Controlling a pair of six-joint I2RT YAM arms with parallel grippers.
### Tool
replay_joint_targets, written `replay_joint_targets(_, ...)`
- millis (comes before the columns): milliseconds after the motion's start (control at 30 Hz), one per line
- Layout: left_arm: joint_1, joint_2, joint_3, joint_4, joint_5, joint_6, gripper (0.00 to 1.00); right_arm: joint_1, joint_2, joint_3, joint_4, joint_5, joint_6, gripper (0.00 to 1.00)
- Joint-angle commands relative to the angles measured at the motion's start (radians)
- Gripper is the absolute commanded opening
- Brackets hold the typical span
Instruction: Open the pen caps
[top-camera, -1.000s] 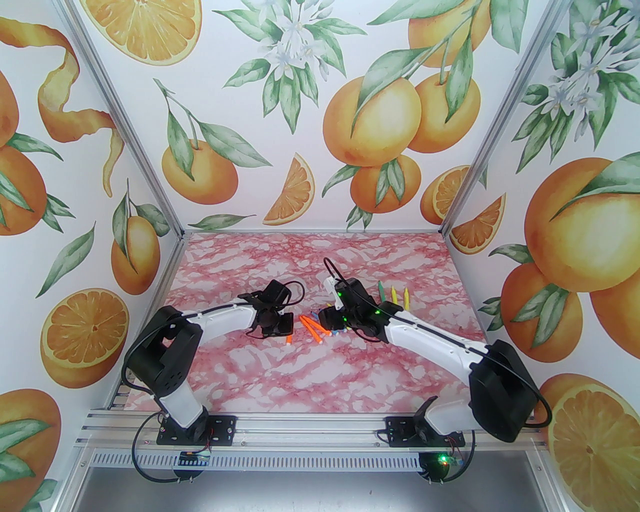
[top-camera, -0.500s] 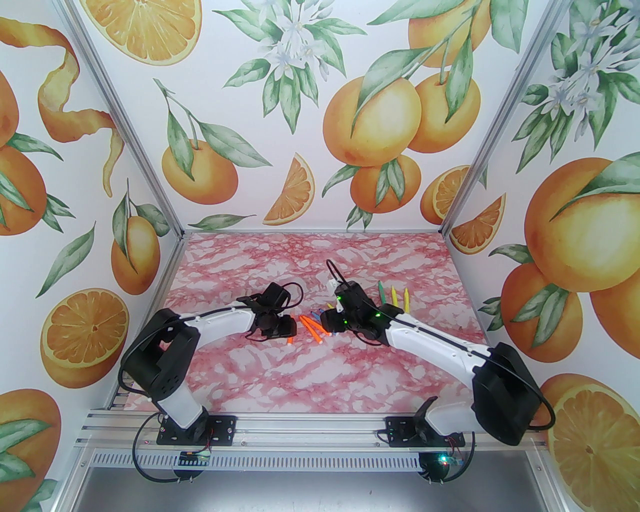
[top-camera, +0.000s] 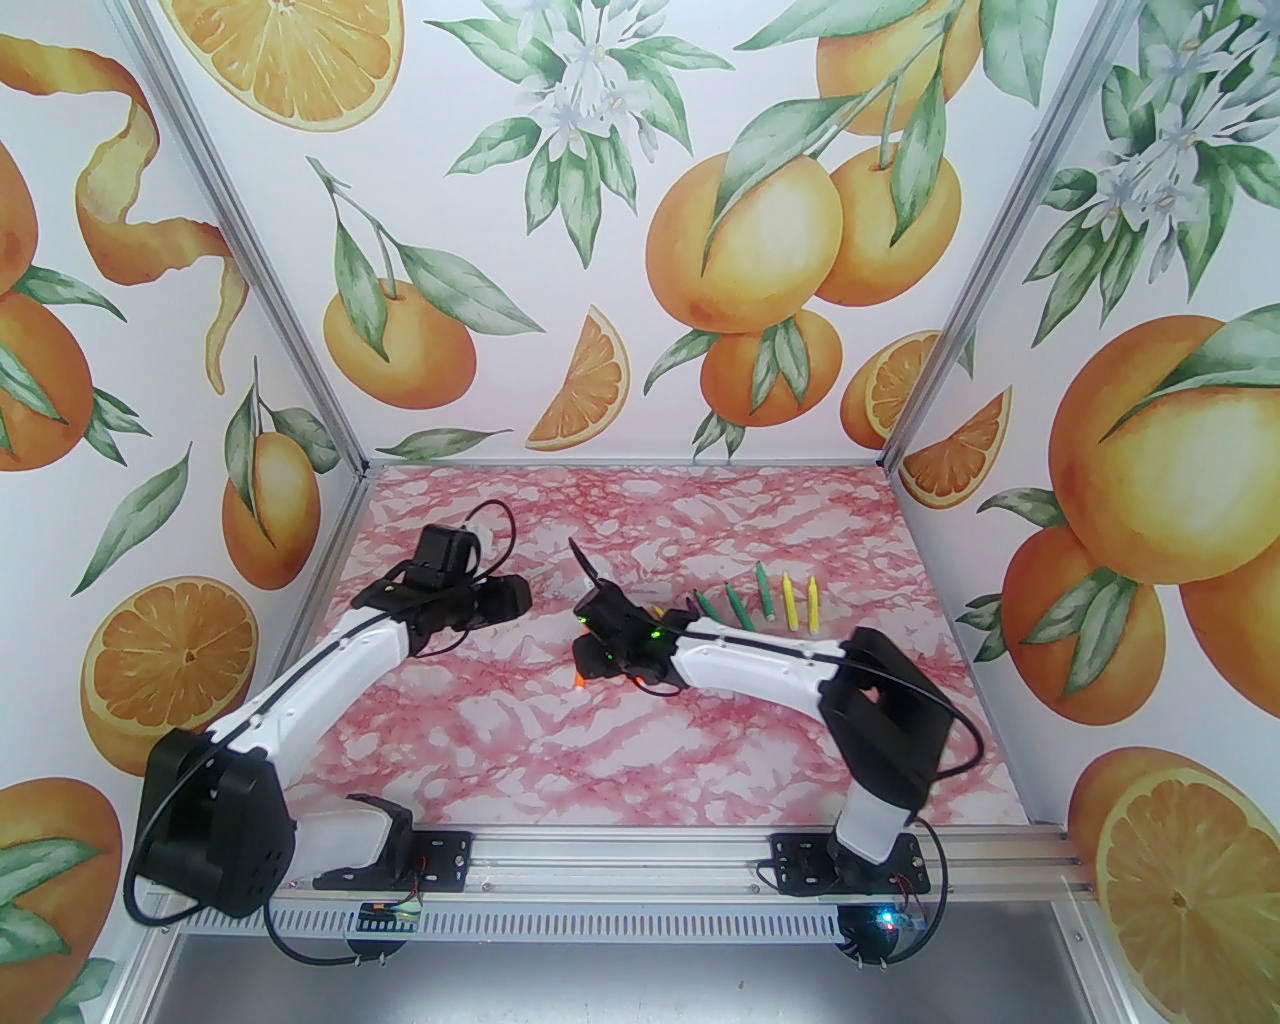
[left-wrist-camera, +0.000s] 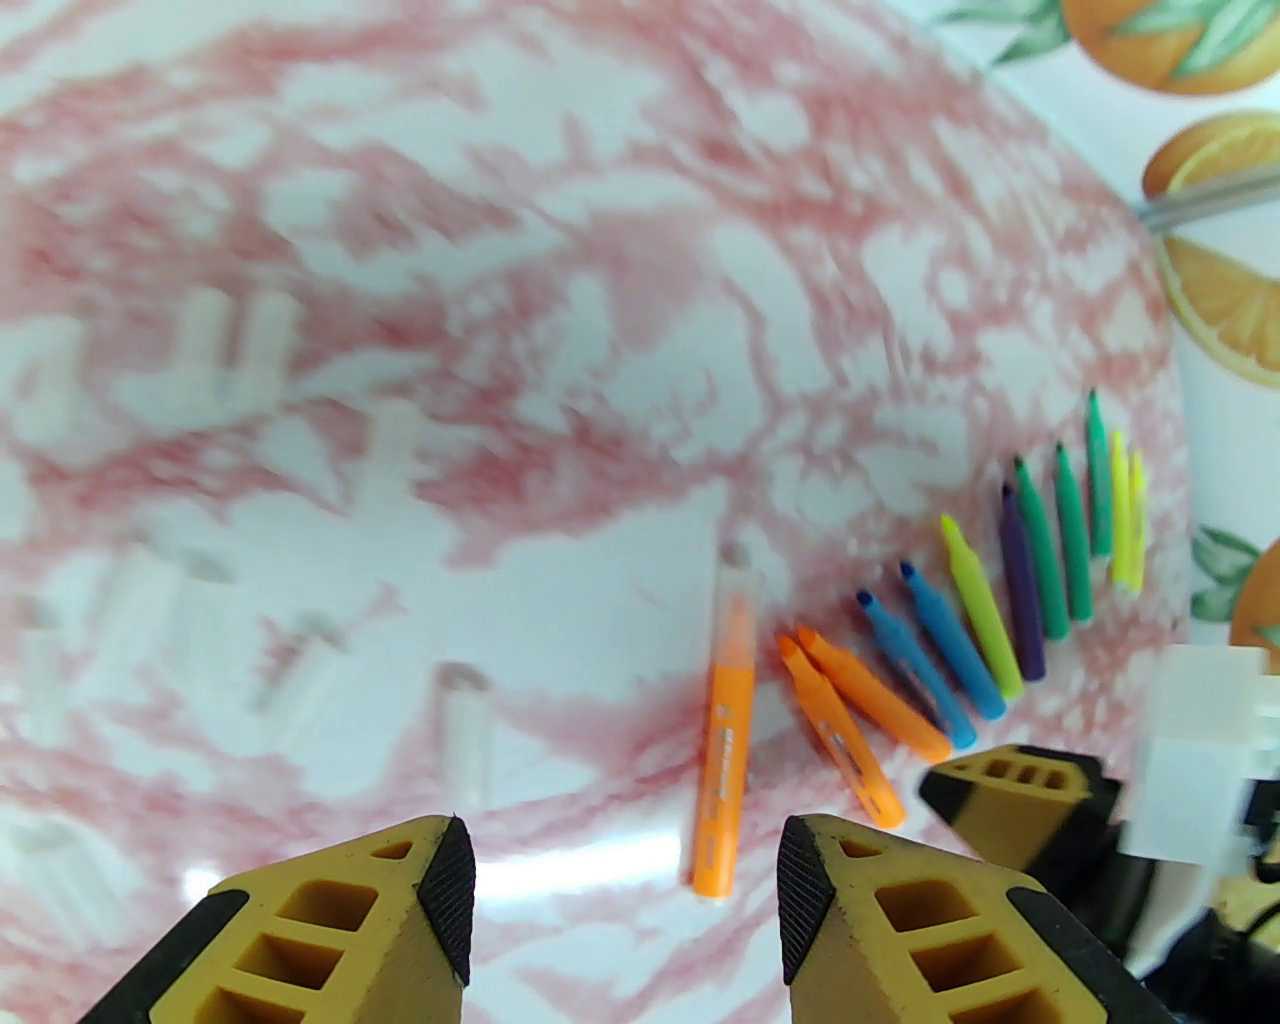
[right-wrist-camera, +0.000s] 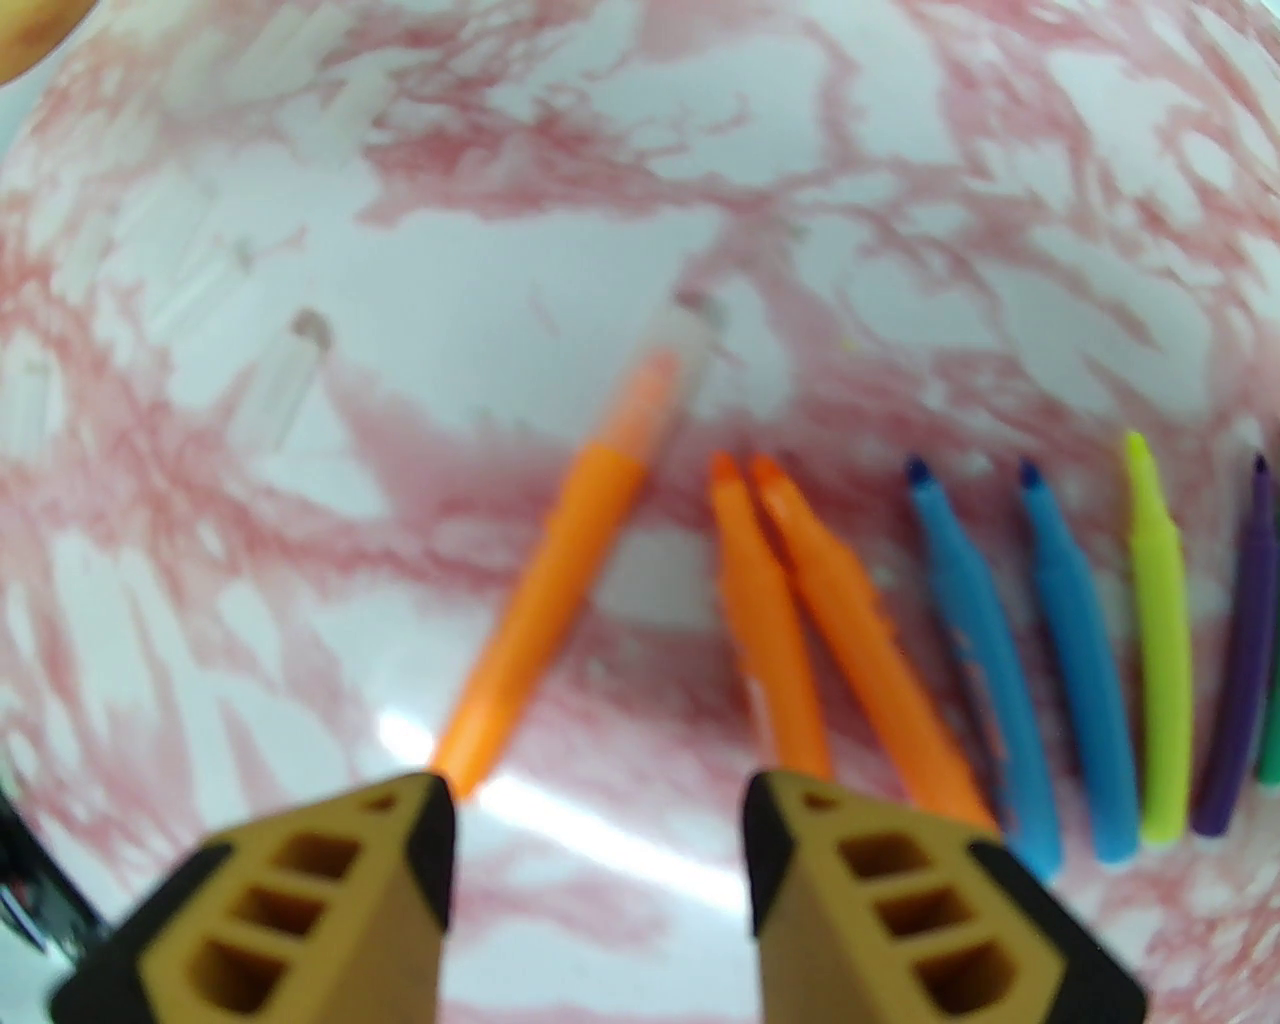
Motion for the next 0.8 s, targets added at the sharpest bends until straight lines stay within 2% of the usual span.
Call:
replay_joint_targets(0, 0.053, -0.047, -0.052, -0.026, 0.03, 0.043, 0.55, 0.014, 0.061, 0.055, 0.006, 0.038, 0.05, 0.52)
replay_joint_targets(200, 0.111, -0.087, -0.088, -0.02, 0.044, 0.066, 0.56, 0.034, 0.142, 0.126, -0.039, 0.059, 0.046, 0.49)
replay_joint_targets(433, 0.131, -0.085, -0.102, 0.001, 0.065, 0.075, 0.56, 0.059, 0.215, 0.208, -0.173, 0.142, 0.04, 0.47)
replay_joint_targets(767, 0.153, -0.085, -0.102, 0.004, 0.086, 0.103, 0.56, 0.06, 0.254, 0.224, -0.202, 0.102, 0.034, 0.43)
